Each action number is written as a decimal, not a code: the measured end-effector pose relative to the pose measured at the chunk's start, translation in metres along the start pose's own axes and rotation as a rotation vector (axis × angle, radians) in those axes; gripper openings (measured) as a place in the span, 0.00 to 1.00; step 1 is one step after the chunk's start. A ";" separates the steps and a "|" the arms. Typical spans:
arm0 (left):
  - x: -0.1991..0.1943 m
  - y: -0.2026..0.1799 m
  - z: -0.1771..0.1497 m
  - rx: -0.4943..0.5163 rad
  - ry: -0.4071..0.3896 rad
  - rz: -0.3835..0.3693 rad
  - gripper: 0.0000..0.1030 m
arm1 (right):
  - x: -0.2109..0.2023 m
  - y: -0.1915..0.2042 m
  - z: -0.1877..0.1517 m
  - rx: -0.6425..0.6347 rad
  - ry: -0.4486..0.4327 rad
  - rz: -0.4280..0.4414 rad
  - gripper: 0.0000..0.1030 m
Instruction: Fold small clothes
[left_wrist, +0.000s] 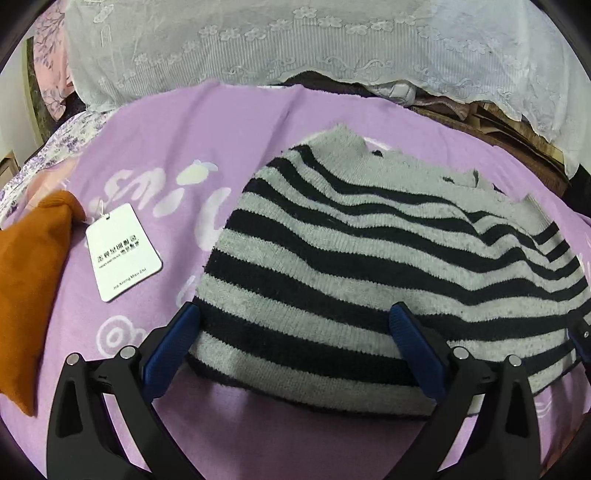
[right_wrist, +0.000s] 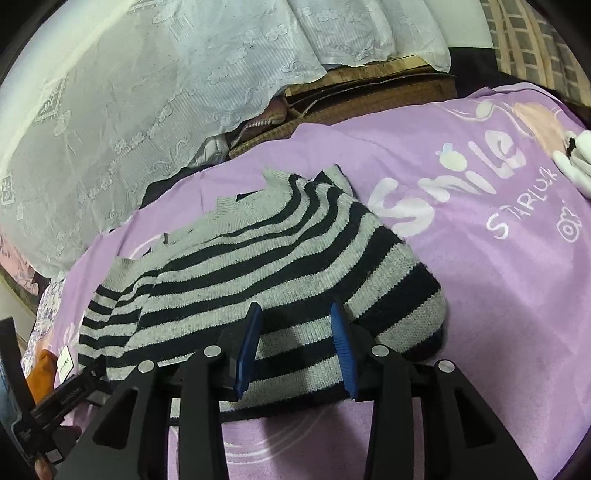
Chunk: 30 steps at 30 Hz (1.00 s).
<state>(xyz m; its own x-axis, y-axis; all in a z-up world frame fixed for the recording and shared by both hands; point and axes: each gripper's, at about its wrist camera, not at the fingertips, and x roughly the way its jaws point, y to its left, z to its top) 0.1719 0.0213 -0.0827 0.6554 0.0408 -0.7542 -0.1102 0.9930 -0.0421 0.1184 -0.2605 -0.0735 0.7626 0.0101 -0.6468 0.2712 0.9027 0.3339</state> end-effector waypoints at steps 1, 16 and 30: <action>-0.001 -0.001 -0.001 0.005 -0.004 0.006 0.96 | 0.000 0.000 0.000 -0.002 -0.001 0.001 0.39; -0.053 -0.046 -0.010 0.105 -0.073 -0.103 0.96 | -0.063 -0.035 -0.007 0.110 -0.104 0.034 0.45; -0.008 -0.120 0.009 0.160 0.008 -0.060 0.96 | -0.027 -0.066 -0.020 0.282 0.031 0.084 0.51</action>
<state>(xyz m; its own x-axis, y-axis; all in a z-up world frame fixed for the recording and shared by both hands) 0.1863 -0.0968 -0.0660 0.6509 -0.0198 -0.7589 0.0504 0.9986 0.0172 0.0680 -0.3121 -0.0916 0.7722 0.0970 -0.6279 0.3637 0.7428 0.5621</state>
